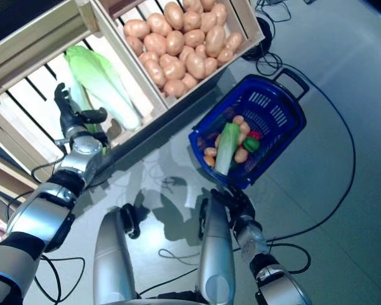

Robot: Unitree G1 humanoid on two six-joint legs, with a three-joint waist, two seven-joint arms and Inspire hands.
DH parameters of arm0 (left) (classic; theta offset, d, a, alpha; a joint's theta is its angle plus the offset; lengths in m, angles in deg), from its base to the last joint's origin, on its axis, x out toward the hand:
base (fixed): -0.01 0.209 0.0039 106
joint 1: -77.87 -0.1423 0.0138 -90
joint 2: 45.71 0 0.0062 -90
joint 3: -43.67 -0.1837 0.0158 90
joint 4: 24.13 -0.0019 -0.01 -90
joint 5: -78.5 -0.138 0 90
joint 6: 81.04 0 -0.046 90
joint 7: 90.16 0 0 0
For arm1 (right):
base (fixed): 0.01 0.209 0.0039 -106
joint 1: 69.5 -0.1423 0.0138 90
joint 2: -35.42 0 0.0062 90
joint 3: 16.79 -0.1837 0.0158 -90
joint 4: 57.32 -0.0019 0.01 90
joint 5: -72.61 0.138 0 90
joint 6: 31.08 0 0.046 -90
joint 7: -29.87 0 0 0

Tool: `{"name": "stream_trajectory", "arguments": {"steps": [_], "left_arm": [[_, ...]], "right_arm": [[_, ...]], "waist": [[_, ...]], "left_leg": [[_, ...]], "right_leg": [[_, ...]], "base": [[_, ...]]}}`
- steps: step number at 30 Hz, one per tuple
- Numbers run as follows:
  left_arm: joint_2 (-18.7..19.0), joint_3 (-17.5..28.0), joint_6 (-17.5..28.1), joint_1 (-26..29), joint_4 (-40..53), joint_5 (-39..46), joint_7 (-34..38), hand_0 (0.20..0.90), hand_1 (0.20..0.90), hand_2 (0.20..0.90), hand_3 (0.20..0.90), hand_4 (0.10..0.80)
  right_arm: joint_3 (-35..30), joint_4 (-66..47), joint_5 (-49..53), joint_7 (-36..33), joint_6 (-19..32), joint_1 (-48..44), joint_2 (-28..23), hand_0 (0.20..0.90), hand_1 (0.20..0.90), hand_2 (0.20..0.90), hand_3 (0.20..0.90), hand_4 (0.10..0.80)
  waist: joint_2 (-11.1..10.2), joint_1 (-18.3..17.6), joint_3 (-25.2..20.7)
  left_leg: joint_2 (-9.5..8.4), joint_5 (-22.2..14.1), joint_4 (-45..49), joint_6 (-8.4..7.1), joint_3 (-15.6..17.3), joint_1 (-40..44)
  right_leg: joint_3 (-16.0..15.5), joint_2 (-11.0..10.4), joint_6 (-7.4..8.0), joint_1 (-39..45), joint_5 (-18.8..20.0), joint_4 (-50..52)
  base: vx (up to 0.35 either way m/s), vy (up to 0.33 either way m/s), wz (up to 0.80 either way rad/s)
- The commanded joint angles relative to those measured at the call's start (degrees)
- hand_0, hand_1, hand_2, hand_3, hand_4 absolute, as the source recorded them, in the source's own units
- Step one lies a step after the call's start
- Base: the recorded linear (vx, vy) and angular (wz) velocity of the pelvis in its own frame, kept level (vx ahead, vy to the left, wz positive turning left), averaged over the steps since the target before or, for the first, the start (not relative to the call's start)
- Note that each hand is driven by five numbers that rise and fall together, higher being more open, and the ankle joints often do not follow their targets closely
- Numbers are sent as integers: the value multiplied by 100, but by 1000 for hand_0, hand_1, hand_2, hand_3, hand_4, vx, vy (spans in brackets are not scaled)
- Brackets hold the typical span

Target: Put vegetables into the basket

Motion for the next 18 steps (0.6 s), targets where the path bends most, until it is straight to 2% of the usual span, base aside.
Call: {"name": "stream_trajectory", "arguments": {"steps": [1,5,9,13,18], "left_arm": [[503,-188,-205,447,-274,562,-797,900,900,900,900,800],[644,-39,-323,415,-676,1123,-1049,900,900,900,900,800],[692,189,-430,378,-1026,1513,-925,900,900,900,900,800],[554,499,-520,241,-1433,1599,-224,900,900,900,900,800],[375,575,-635,13,-1465,1478,-254,900,900,900,900,800]], "right_arm": [[-128,-309,352,26,228,437,-201,900,900,900,900,800],[-223,-395,370,105,221,585,-314,900,900,900,900,800],[-281,-371,395,225,267,641,-343,900,900,900,900,800],[-233,-256,463,221,373,566,-271,900,900,900,900,800],[-168,-278,492,95,382,437,-206,900,900,900,900,800]], "waist": [[27,-71,-234],[5,-142,-193],[-12,-178,-169],[-50,-147,-137],[-54,-94,-116]], "left_leg": [[112,-890,371,227,-58,202],[146,-919,475,258,-32,84],[185,-938,561,265,-8,-22],[181,-946,631,241,-29,-131],[162,-934,606,230,-21,-129]], "right_leg": [[248,-70,121,24,647,-671],[263,-60,117,-88,630,-591],[252,-81,119,-190,632,-534],[228,-112,108,-296,624,-467],[218,-102,94,-302,626,-467]], "base": [[0,0,0],[-2,9,-1],[0,0,0],[-2,-2,-1],[0,0,1]]}}
